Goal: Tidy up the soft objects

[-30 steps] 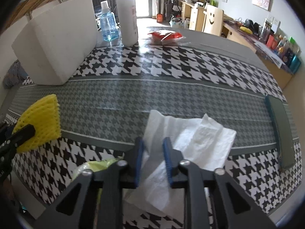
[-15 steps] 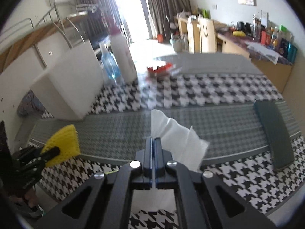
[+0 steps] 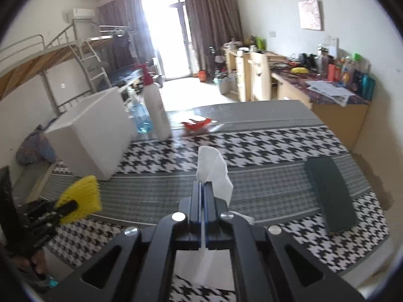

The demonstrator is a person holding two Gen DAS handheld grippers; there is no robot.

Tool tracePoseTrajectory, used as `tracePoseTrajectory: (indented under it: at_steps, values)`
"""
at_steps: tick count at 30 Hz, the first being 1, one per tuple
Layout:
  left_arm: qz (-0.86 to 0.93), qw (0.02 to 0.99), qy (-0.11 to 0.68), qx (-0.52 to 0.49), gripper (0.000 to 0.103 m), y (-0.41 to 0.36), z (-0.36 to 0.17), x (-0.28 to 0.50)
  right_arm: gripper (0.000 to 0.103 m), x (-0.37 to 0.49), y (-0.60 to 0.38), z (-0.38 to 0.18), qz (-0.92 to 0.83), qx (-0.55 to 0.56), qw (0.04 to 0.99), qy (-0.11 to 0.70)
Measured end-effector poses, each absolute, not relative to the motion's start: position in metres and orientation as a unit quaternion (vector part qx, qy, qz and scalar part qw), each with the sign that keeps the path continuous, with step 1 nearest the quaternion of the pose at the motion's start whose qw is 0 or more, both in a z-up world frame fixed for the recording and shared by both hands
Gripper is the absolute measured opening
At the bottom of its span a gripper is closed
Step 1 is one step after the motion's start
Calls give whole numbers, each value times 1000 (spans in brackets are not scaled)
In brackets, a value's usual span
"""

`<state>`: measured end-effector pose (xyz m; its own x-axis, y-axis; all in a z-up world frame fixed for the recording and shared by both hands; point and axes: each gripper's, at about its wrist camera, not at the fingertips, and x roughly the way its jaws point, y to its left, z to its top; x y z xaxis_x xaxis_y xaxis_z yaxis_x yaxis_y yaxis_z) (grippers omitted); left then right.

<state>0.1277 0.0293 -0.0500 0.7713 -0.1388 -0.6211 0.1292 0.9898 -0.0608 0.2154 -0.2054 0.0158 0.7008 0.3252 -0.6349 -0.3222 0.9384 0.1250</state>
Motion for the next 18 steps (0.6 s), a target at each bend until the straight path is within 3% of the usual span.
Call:
tracePoseTrajectory:
  at_steps: [8, 11, 13, 15, 17, 18]
  values:
    - [-78, 937, 339, -7, 19, 25, -54, 135, 4, 216, -218, -37, 145, -24, 901, 408]
    - [-80, 937, 341, -5, 19, 22, -54, 136, 9, 216, -220, -49, 141, -29, 895, 422]
    - [-81, 937, 341, -5, 19, 22, -54, 137, 20, 215, -221, -53, 134, -35, 895, 424]
    - [-81, 936, 342, -4, 19, 21, -54, 138, 52, 209, -222, -55, 130, -39, 896, 422]
    - [-81, 936, 341, -3, 19, 20, -53, 138, 64, 205, -221, -55, 126, -47, 901, 413]
    - [-81, 937, 341, -4, 19, 19, -53, 139, 64, 204, -221, -56, 126, -51, 901, 412]
